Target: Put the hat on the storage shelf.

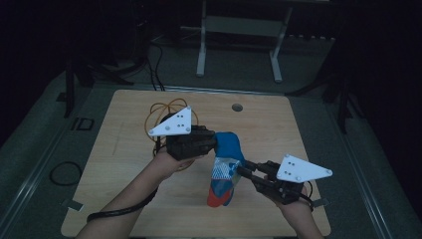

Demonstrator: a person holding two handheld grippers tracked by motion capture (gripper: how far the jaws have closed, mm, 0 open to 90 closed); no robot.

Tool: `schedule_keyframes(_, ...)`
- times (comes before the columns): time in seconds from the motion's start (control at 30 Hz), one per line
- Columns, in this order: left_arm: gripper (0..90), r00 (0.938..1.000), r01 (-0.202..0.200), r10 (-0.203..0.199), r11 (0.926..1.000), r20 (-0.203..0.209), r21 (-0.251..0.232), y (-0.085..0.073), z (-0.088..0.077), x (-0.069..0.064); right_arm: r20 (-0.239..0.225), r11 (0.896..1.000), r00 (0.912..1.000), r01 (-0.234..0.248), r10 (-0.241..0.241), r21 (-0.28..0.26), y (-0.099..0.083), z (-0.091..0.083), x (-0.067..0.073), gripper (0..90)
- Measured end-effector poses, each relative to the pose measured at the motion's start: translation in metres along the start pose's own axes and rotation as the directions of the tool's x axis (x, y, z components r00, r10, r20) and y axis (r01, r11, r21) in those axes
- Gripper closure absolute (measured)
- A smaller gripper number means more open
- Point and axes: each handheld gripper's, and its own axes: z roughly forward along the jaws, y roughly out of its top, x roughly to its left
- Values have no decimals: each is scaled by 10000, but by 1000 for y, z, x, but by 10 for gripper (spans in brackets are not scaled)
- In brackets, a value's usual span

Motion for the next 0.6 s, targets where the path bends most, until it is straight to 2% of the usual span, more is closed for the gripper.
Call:
schedule_keyframes(0.07,896,9999,106,-106,9999,35,47,-1,-2,2,115,10000,9999,20,-20,-1,0,-1,0,895)
schedule_keyframes(0.13,895,9998,43,-39,9998,-191,196,-2,-4,4,221,10000,9997,-39,41,-68,1,-3,-2,896)
schedule_keyframes(0.2,894,9995,147,-137,9994,-300,323,-4,-6,6,361,9999,9993,-69,73,-109,1,-5,-4,896)
schedule_keyframes(0.37,893,9997,99,-82,9975,-246,693,-5,-9,5,726,9997,9972,-138,152,-190,4,-13,-11,896)
schedule_keyframes(0.5,893,9995,-179,206,9932,-219,1147,-4,-11,2,948,9992,9954,-107,144,-389,6,-20,-15,896)
schedule_keyframes(0.57,892,9979,-530,579,9871,-283,1510,-4,-11,-1,968,9980,9951,-132,190,-611,9,-26,-17,896)
schedule_keyframes(0.6,892,9977,-594,641,9843,-227,1661,-5,-11,-2,1050,9976,9943,-104,176,-689,10,-29,-18,897)
